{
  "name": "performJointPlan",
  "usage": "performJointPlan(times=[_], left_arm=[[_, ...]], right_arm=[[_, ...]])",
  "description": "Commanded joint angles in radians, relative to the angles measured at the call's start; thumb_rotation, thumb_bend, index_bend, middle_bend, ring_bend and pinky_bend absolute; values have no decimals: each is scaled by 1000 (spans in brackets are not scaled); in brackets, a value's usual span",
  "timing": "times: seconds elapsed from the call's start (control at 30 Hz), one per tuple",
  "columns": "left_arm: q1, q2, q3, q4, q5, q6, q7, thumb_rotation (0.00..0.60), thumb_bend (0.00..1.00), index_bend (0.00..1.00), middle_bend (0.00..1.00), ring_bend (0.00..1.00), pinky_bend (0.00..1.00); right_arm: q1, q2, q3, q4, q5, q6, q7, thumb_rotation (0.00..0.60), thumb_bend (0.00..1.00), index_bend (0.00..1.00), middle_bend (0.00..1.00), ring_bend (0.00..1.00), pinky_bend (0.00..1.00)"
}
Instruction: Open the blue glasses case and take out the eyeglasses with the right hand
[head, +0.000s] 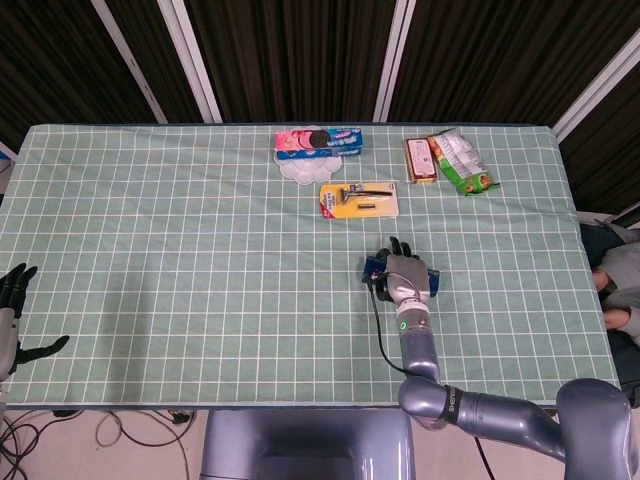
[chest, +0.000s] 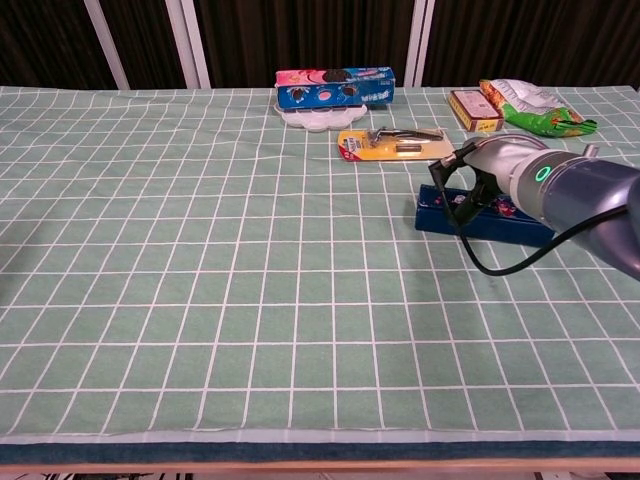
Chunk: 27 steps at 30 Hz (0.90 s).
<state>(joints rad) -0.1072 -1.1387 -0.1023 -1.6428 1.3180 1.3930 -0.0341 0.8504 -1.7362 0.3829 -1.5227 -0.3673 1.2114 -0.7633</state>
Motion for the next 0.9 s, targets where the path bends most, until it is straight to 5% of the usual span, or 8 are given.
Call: performJointPlan(times=[0.03, 0.33, 0.63, 0.9], left_arm=[[0, 0, 0, -1, 0, 0, -1, 600, 22, 0, 0, 0, 0], [1, 2, 1, -1, 3, 2, -8, 600, 22, 0, 0, 0, 0], [3, 4, 1, -3, 4, 3, -14, 600, 22, 0, 0, 0, 0], [2, 4, 1, -4, 2, 1, -13, 600, 22, 0, 0, 0, 0]], right_arm=[[0, 2, 0, -4, 2, 1, 1, 600, 667, 340, 40, 0, 212], [-3, 14, -7, -27, 7, 9, 1, 600, 832, 374, 40, 0, 212], [2, 35, -1, -35, 13, -5, 1, 600, 884, 387, 40, 0, 212], [29, 82, 16, -43, 110, -57, -49, 600, 1000, 400, 40, 0, 212]])
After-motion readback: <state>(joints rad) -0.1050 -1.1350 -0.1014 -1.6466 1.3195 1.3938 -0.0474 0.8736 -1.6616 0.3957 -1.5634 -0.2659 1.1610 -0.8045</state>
